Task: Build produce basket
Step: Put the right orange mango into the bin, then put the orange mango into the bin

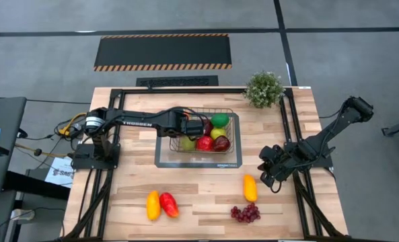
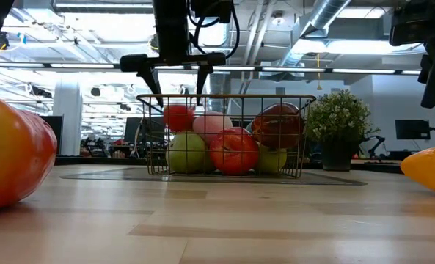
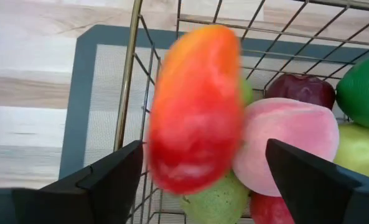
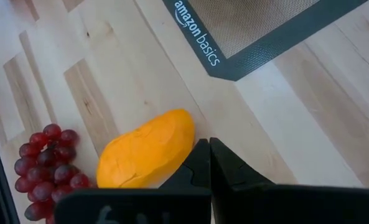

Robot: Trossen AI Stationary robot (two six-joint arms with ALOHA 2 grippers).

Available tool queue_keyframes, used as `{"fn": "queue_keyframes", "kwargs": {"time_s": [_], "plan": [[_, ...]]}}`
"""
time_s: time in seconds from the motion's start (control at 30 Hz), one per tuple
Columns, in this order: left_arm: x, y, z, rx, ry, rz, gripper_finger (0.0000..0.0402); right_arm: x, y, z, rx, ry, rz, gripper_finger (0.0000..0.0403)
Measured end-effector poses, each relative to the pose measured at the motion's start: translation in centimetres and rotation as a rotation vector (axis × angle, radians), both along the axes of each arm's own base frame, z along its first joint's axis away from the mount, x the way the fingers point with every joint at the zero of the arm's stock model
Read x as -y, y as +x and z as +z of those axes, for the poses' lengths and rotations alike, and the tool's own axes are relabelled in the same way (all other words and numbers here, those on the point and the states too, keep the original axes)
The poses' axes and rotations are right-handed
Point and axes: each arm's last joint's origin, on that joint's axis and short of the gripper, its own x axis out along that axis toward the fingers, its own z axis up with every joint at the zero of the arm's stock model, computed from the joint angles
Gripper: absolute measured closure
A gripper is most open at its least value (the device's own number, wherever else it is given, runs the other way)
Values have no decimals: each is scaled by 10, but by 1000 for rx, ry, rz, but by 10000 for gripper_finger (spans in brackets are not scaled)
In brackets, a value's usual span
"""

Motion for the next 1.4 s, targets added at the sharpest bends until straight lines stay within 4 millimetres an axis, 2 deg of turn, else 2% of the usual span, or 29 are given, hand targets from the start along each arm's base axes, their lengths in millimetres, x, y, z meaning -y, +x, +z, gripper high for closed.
{"fn": "queue_keyframes", "kwargs": {"time_s": [0.3,0.4,0.5,0.6,0.67,0.77,0.93,1.17,1.27,1.4], "plan": [[1,1,0,-1,-39,-33,57,0,0,0,2,-18,19,396],[6,4,8,-21,-75,-154,57,0,0,0,2,-19,21,396],[20,9,20,-23,-108,-328,57,0,0,0,1,-29,35,396],[42,13,31,-27,-146,-546,57,0,0,0,1,-30,37,396],[59,13,34,-19,-196,-633,57,0,0,0,1,-32,41,396],[90,9,35,8,-260,-665,57,0,0,0,1,-33,42,396],[144,-6,33,-9,-268,-698,57,0,0,0,2,-33,43,396],[203,-38,31,-29,-315,-590,57,0,0,0,0,-31,47,396],[225,-49,20,-58,-333,-492,57,0,0,0,1,-30,48,396],[249,-59,4,-80,-403,-279,57,0,0,0,2,-39,65,396]]}}
